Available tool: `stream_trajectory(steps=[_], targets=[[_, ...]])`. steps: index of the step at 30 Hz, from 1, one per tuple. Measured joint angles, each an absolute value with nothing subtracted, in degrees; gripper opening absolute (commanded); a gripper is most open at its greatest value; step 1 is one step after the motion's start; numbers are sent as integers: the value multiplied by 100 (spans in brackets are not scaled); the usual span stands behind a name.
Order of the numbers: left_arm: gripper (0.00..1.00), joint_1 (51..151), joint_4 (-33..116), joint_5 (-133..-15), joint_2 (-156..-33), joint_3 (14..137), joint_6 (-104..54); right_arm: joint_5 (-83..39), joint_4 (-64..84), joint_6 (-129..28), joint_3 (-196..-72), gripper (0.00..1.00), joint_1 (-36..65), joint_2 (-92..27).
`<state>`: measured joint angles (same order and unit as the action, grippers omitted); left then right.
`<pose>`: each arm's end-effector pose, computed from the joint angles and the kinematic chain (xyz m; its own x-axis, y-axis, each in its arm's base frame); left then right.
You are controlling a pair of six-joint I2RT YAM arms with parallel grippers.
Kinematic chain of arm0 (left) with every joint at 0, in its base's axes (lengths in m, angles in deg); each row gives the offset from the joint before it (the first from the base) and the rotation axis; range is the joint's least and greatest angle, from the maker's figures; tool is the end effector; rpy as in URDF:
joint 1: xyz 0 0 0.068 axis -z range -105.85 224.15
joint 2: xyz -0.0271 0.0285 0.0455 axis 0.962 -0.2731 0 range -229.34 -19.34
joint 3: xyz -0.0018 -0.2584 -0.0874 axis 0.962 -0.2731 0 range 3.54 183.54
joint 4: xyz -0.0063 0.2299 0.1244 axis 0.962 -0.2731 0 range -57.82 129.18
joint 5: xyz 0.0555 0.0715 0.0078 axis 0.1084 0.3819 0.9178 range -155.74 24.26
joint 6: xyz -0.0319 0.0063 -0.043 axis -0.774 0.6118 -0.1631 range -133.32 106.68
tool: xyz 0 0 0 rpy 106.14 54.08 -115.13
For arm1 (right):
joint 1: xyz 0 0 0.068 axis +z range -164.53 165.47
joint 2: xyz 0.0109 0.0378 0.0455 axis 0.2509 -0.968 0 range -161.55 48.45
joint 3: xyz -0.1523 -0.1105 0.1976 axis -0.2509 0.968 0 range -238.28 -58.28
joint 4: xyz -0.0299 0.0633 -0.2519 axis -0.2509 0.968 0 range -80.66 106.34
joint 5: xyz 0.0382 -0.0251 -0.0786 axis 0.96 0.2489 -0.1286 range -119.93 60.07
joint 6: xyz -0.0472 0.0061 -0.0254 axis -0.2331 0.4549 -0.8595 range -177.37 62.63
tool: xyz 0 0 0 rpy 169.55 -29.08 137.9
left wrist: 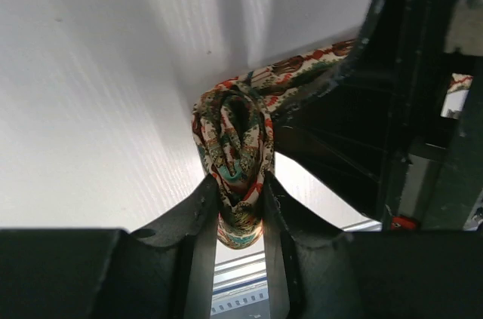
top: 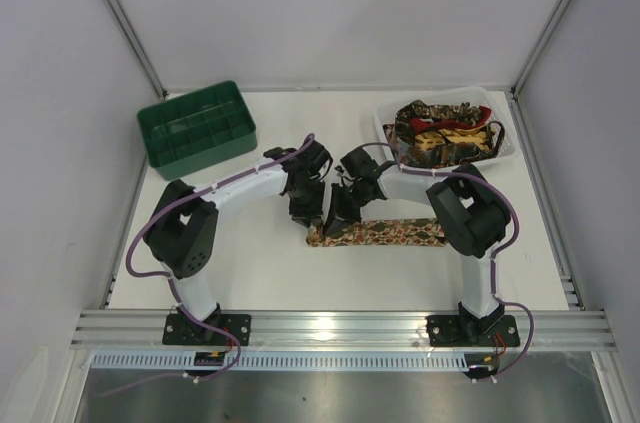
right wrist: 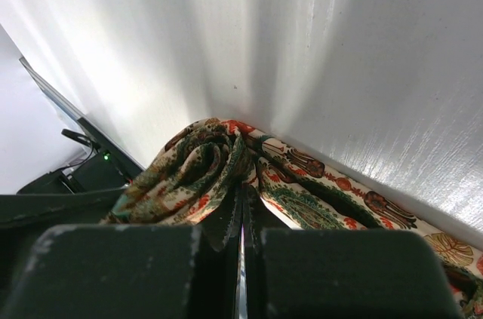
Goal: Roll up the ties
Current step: Roll the tie
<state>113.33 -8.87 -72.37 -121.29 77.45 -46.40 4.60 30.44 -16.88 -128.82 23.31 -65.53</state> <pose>0.2651 -0.2214 0.2034 -0.9848 0.1030 -0.1401 0.1329 0.9652 -0.2250 0.2963 0.2557 0.1366 -0.9954 -0.0959 0.0054 -0.0677 0.7407 0.6684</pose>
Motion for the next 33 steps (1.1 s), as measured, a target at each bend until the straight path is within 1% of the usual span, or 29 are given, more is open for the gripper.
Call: stream_trajectory(steps=[2,8,15,23,25,29,33], targets=[[40,11355,-833,-7338,-12129,7745,-4686,460,3042,-1686,-12882,0,2336,-6553],[46,11423,-590,-7624,-12129,7730,-4852,379,3092,-1712,-12852,0,2331,-6553],[46,11425,-207,-7910,-12133,7496,-5232,60,3418,-1874,-12797,0,2253,-6457],[46,11442,214,-8061,-12133,7402,-5540,-255,3700,-2090,-12657,0,1874,-5748],[47,11451,289,-8074,-12133,7391,-5593,-299,3726,-2128,-12631,0,1776,-5622],[52,11477,418,-8090,-12133,7387,-5711,-342,3752,-2169,-12465,0,1735,-5506],[52,11530,440,-8083,-12133,7387,-5803,-351,3781,-2202,-12260,0,1693,-5460]])
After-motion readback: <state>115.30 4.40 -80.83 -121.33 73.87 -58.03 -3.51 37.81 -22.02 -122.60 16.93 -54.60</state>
